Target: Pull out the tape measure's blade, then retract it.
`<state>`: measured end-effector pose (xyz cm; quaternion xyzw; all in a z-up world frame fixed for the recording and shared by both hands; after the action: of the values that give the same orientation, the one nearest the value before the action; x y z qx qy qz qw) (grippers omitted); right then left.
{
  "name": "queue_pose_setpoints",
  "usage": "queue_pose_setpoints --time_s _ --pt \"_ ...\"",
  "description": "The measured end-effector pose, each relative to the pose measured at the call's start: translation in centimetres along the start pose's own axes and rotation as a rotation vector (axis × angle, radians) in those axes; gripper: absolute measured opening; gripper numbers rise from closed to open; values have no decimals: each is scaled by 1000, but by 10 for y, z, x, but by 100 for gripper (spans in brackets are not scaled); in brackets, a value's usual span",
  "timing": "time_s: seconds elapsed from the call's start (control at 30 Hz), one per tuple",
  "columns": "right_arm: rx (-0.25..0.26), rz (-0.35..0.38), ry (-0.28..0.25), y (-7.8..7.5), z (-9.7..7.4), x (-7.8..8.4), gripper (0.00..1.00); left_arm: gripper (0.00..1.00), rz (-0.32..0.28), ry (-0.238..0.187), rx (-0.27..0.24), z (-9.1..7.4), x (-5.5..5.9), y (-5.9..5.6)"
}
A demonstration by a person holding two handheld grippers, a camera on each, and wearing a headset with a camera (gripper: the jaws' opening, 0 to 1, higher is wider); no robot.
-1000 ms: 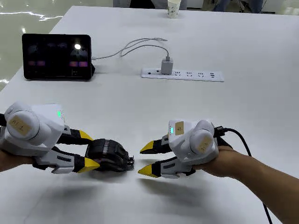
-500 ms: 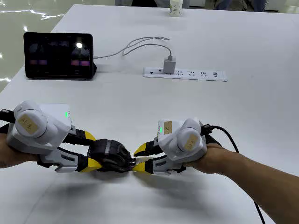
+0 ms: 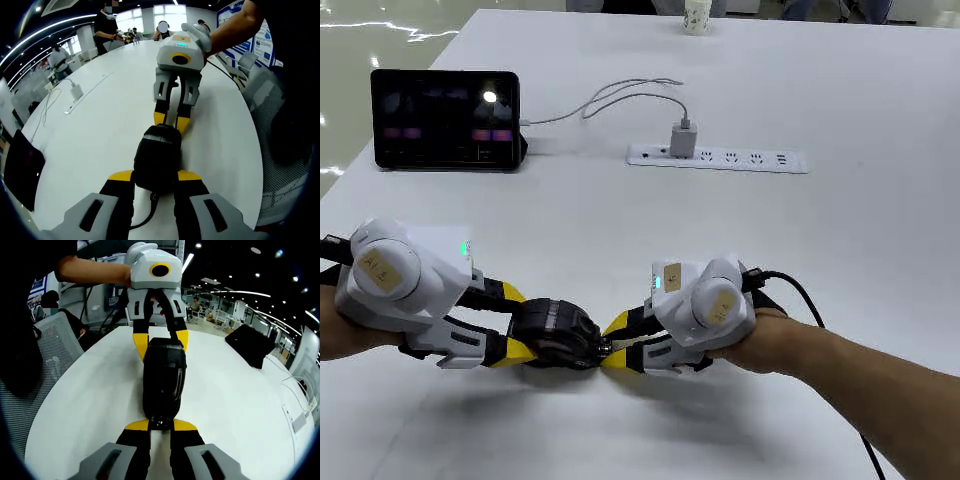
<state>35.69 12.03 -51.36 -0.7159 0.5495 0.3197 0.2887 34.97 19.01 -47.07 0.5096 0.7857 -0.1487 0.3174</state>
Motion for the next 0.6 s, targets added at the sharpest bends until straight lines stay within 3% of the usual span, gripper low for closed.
queue_pose_setpoints --time_s 0.6 --pt "3 -19 13 -1 -2 1 9 23 -4 11 13 1 0 -1"
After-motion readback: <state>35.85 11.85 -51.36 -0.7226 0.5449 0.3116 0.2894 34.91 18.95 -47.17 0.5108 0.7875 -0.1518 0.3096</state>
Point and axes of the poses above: the centre of the closed fingertips' face, and the gripper's own axes: z roughly forward along the fingers, y roughly to its left, x roughly out of its underside, the point moved 1 cm from there along -z, roughly backward along the fingers, and after that the axes turned 1 degree about -x, right-handed, at the moved point
